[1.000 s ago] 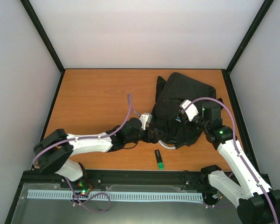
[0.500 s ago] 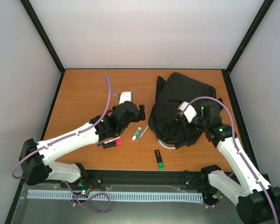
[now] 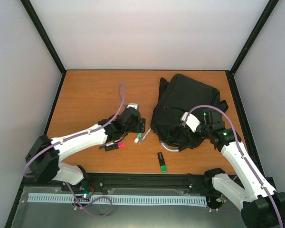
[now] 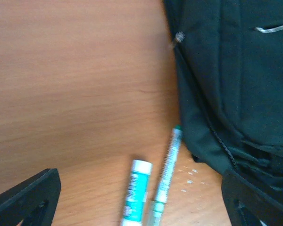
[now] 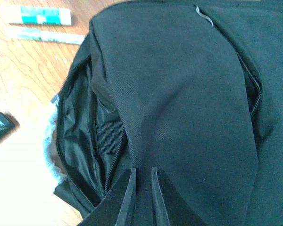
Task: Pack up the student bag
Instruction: Move the stationery to the center of the board.
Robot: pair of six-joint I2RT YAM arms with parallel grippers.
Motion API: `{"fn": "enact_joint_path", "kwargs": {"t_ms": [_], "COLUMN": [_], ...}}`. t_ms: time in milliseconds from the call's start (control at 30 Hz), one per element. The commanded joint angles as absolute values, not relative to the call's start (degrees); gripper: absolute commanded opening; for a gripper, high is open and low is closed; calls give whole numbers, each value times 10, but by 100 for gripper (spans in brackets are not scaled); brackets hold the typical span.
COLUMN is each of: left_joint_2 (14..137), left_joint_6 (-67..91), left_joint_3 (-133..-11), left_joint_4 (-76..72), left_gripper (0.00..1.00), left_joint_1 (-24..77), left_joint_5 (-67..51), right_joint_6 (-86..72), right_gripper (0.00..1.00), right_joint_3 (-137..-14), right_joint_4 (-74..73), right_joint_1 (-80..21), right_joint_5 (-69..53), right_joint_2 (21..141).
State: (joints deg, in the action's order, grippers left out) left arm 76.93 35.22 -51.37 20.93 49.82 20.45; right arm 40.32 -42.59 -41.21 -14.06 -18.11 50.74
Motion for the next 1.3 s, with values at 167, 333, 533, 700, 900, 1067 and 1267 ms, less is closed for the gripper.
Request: {"fn": "enact_joint_path", "kwargs": {"t_ms": [167, 333, 533, 700, 900, 1067, 1267], "left_joint_2": [823, 852, 925, 1010, 1068, 1098, 1106], "left_joint_6": [324, 368, 431, 469, 496, 503, 481], "left_joint_3": [-511, -529, -587, -685, -722, -728, -720], "left_joint_4": [173, 210, 280, 376, 394, 408, 438], "left_gripper": [89, 86, 84, 94, 94, 93, 90], "left_joint_1": [545, 598, 690, 740, 751, 752, 752], "left_joint_5": [25, 48, 125, 179, 167, 166, 190], "right_joint_6": [451, 506, 536, 505, 471, 392, 315], "right_gripper": [9, 9, 11, 50, 65, 78, 84], "right_joint_3": [-380, -365, -342, -356, -368, -393, -408], "right_joint_4": [-383, -383, -368, -389, -400, -392, -373], "right_joint_1": [-100, -29, 43, 61, 62, 68, 68], "right_joint_5": [-19, -33, -49, -102, -139, -173, -180], "right_joint_2": [508, 501, 508, 512, 484, 470, 477]}}
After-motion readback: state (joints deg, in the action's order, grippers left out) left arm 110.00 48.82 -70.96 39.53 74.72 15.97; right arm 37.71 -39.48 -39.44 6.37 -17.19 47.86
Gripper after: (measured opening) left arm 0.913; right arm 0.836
